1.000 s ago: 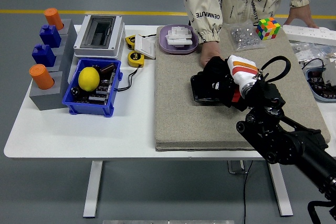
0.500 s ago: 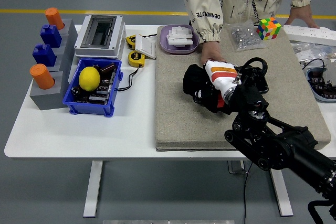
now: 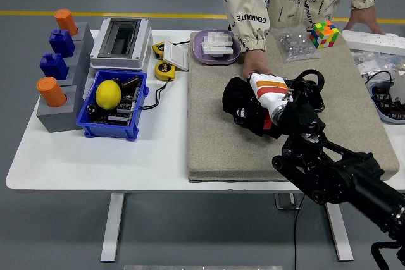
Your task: Pick the rag up,wipe the panel,place it on the desk
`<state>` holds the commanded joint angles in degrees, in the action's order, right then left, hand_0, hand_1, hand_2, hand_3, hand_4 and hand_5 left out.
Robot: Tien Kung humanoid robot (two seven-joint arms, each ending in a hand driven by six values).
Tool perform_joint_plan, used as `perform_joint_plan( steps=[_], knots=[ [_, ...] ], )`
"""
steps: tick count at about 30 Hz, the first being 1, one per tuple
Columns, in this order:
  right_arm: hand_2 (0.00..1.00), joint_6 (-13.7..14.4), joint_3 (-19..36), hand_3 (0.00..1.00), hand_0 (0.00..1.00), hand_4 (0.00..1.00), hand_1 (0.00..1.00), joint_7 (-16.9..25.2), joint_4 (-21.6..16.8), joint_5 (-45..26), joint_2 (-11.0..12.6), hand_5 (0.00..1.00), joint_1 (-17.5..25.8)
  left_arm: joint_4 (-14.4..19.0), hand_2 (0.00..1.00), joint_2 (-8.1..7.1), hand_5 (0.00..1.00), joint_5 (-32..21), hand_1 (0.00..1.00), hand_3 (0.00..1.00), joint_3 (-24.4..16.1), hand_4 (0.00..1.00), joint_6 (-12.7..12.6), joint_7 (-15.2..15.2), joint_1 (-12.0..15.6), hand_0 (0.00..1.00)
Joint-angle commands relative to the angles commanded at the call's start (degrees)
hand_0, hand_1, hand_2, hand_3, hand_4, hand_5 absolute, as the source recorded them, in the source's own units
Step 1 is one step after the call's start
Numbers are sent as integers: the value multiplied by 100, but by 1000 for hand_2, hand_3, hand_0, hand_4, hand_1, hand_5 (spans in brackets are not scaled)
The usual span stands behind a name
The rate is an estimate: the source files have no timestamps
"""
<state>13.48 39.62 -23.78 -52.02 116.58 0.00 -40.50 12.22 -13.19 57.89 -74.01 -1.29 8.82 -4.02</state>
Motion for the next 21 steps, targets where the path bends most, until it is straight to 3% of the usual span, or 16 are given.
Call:
perform_joint_plan(
  steps=[21],
  knots=[
    [345,1,985,406,244,946,291,-22,89,174,745,89,301,4,635,27,442,24,636,560,-80,633,-1,-1,-4,605]
  ],
)
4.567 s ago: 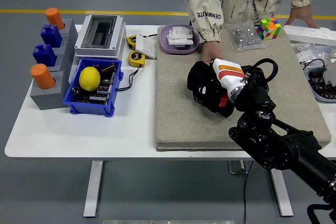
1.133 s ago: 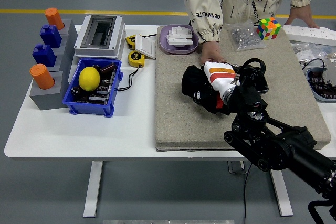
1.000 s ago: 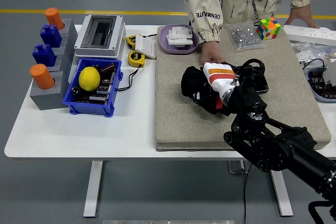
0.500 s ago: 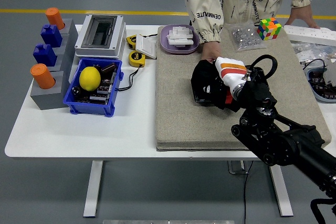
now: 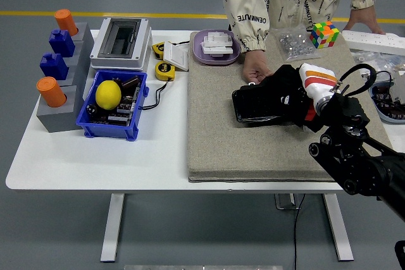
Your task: Pick the rag up,wipe the panel,place it on the desk
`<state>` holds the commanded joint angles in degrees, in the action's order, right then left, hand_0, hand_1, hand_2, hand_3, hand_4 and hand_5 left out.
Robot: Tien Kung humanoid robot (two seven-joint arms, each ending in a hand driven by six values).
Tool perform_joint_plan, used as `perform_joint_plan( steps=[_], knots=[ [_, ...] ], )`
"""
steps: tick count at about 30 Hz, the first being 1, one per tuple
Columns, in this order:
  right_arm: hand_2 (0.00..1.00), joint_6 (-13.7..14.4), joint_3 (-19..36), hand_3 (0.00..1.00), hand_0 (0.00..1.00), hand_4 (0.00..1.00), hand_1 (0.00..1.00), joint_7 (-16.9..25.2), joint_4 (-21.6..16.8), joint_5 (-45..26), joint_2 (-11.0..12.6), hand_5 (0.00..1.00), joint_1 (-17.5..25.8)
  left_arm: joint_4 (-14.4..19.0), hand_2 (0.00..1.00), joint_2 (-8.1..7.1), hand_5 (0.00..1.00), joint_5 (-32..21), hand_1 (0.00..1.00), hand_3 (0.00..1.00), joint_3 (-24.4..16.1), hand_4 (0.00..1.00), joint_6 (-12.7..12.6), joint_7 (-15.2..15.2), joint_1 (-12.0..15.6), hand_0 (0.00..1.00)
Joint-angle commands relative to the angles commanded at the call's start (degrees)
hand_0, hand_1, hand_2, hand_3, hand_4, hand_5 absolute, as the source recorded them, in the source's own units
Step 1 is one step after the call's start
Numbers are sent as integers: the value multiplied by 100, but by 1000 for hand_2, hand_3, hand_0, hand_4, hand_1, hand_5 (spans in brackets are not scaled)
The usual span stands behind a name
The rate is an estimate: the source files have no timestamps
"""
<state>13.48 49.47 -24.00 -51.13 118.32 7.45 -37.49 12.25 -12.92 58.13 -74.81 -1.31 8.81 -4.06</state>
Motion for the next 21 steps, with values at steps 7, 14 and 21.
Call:
perform_joint_plan(
  steps=[7,14,21],
  knots=[
    [346,7,351,407,243,947,291,-6,41,63,271,91,95,-4,635,4,442,7,636,560,-24,633,1,2,5,606],
    [345,7,824,406,243,947,291,-3,85,151,667,91,455,1,635,29,442,0,636,560,-55,633,1,2,8,605],
    [346,5,1159,407,243,947,291,-18,103,214,975,90,672,-14,635,31,442,30,636,560,-98,633,-3,8,37,605]
  ],
)
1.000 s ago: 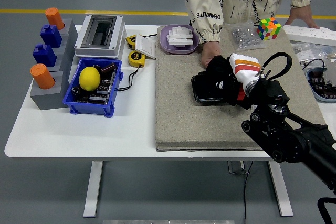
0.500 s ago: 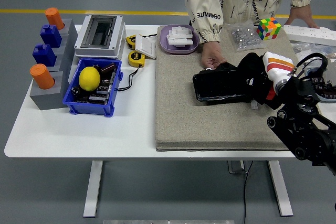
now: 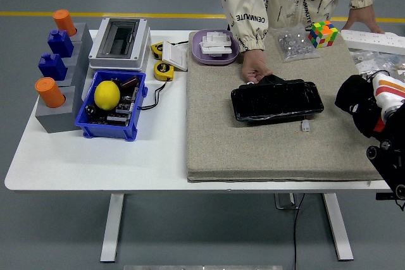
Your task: Pick the rag up,wipe the panel,place it on the desk
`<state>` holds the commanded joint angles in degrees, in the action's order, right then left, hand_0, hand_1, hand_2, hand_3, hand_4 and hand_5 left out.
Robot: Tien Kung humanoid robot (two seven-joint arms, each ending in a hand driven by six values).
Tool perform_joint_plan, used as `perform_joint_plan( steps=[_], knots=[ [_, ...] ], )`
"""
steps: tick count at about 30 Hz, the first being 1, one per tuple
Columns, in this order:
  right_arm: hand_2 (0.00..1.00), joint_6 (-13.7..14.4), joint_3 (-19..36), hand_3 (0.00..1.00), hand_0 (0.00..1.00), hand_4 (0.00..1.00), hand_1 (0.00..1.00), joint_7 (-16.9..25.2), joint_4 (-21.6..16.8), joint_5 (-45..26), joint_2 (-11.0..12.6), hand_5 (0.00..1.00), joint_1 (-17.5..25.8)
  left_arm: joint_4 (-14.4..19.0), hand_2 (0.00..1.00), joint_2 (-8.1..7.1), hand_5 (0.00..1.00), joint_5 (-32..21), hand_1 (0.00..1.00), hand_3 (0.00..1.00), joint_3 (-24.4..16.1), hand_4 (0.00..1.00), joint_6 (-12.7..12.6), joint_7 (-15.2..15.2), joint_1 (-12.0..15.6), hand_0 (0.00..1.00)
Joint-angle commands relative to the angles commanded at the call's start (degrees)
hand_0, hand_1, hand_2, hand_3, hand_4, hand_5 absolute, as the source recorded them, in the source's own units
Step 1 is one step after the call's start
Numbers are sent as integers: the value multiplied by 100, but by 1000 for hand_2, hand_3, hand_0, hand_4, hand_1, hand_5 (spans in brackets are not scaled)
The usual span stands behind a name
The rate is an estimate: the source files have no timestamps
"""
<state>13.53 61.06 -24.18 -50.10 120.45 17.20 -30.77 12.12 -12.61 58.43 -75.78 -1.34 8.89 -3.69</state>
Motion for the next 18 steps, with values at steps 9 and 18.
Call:
perform_joint_plan(
  steps=[9,18],
  knots=[
    [345,-2,-2,407,243,947,291,-9,-14,19,-23,91,14,41,635,-3,442,-13,636,560,43,633,2,-10,-42,605],
    [345,-21,31,407,243,947,291,-25,10,28,-94,91,37,-1,635,3,441,-6,636,560,28,632,4,-1,50,604]
  ],
)
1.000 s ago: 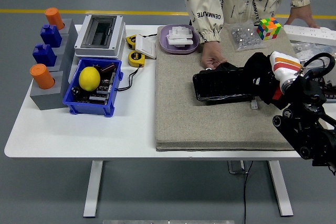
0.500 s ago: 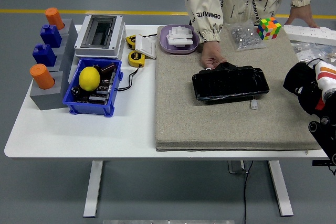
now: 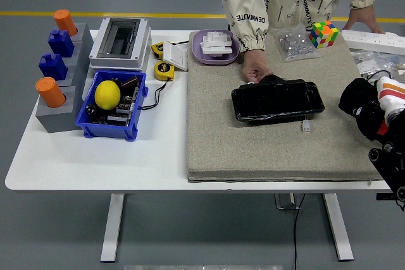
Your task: Pick the rag up,wipe the panel,place it on the desk
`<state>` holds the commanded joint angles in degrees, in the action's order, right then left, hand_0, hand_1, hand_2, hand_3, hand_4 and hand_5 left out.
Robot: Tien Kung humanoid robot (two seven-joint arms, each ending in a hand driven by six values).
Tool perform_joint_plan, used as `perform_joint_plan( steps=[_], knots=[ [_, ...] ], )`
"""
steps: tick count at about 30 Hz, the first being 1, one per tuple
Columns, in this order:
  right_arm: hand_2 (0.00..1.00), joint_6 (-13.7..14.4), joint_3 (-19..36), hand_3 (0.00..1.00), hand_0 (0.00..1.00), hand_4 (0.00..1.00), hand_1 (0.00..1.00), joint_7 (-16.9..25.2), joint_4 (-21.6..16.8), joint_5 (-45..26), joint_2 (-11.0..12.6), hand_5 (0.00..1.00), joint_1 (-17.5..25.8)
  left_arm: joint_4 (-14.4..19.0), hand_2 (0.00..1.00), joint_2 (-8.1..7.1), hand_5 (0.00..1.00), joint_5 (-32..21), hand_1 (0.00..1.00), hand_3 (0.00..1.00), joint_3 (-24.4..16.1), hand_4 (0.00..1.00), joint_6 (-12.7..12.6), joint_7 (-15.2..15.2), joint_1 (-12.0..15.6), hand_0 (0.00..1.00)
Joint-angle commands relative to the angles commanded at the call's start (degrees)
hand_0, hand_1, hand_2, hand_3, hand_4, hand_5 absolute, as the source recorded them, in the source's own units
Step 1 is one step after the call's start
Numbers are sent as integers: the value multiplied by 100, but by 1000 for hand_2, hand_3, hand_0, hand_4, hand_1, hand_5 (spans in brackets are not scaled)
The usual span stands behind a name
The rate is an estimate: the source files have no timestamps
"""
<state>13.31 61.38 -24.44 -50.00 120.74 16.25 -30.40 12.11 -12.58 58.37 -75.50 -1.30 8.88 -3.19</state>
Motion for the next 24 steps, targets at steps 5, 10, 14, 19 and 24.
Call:
perform_joint_plan(
  steps=[5,10,14,19,24],
  knots=[
    [345,-12,13,407,243,947,291,-1,0,-18,0,91,-8,21,635,-3,441,-9,636,560,27,632,0,-6,-19,604],
    [416,-339,66,474,261,975,338,1,0,-193,17,158,0,22,635,-16,441,-13,637,561,41,632,-2,-6,-18,604],
    [416,-638,89,474,261,975,338,36,4,-280,41,158,10,19,635,-17,441,-17,637,561,45,632,-2,-5,-8,604],
    [492,-805,101,494,335,998,416,102,-14,-325,58,431,1,21,636,-17,441,-14,636,560,46,632,-1,-5,-12,605],
    [582,-839,109,536,418,998,509,189,-67,-337,86,470,-29,21,636,-20,441,3,636,560,23,632,-3,-6,-23,605]
  ],
)
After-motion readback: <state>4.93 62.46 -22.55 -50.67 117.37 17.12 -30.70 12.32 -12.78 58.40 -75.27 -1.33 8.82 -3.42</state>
